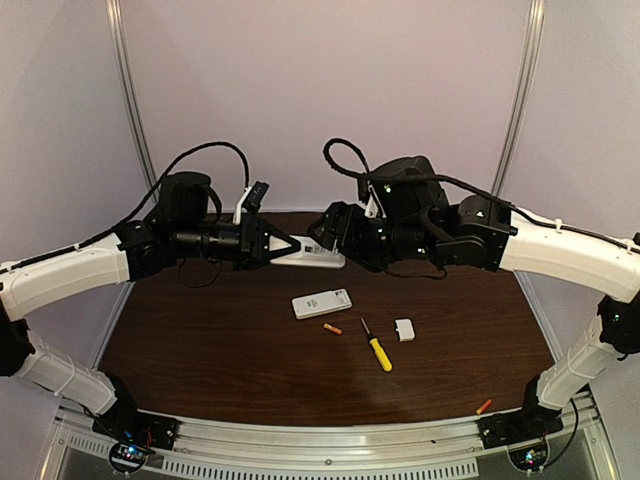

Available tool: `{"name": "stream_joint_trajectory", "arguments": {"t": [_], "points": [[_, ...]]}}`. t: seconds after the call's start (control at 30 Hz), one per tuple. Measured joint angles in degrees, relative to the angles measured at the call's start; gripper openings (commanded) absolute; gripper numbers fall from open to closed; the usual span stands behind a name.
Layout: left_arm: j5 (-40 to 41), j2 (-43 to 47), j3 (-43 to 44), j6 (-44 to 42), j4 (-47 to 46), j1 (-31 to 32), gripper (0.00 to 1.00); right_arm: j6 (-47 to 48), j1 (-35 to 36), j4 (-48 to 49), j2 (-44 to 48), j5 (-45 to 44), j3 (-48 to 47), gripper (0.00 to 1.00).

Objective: Unload the batteries from the remote control
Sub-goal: Remove the battery cover from the remote control.

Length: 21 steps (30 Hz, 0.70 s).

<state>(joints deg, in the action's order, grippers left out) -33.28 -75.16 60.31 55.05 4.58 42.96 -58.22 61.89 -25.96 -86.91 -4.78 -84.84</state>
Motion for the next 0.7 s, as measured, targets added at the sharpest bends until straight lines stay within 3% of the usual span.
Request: {"name": "stream_joint_trajectory", "arguments": {"t": [0.7], "points": [[-1.01, -1.79, 3.15, 0.09, 2.25, -0.28, 0.00, 4.04, -0.20, -3.34, -1.03, -0.24, -2.12, 0.71]]}}
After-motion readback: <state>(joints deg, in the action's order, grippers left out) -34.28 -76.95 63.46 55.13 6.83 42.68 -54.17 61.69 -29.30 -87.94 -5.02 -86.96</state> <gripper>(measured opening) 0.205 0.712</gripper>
